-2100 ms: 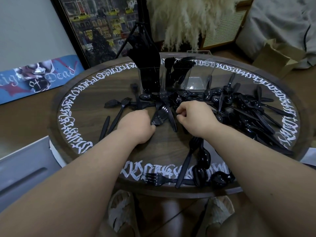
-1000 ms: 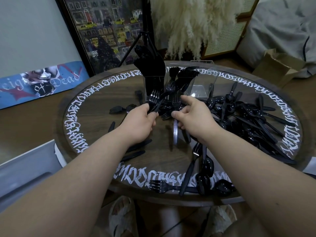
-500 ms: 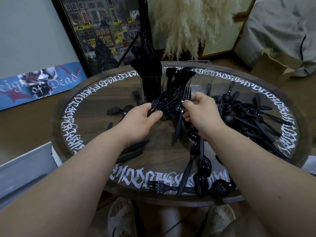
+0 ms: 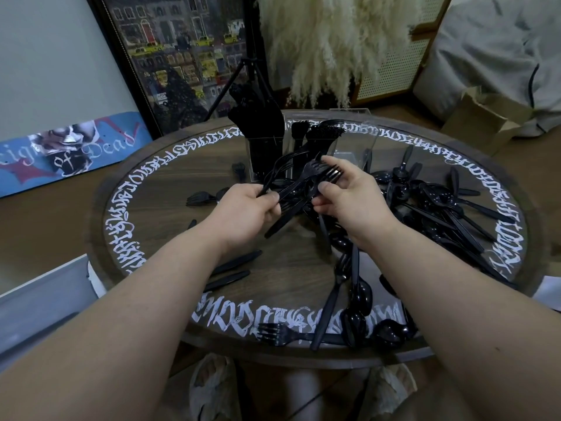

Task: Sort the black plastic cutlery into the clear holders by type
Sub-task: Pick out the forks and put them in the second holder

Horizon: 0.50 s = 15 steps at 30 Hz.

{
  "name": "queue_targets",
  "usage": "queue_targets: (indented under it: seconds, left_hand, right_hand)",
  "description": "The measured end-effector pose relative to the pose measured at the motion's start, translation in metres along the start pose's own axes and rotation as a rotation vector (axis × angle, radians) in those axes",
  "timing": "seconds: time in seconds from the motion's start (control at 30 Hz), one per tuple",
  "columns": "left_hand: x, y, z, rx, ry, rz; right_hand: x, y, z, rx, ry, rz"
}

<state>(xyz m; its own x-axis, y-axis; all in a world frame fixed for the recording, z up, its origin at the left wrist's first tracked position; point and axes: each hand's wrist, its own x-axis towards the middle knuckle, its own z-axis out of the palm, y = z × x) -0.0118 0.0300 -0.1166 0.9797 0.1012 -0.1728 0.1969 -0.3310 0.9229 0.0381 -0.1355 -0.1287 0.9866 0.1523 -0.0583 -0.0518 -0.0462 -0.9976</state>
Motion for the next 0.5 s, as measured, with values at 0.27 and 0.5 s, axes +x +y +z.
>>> queue_targets:
  seconds: [0.27,0.5]
  left_hand:
    - [0.0034,-0.0005,0.0009,0.128,-0.084,-0.064]
    - [0.0031,-0.0020,0.0054,0.171,-0.139,-0.027]
  right_hand:
    - [0.0006,-0.0029,-0.0055,0.087,0.002,-0.006]
    - [0.0016,-0.0017,-0.0081,0.132,0.037,-0.027]
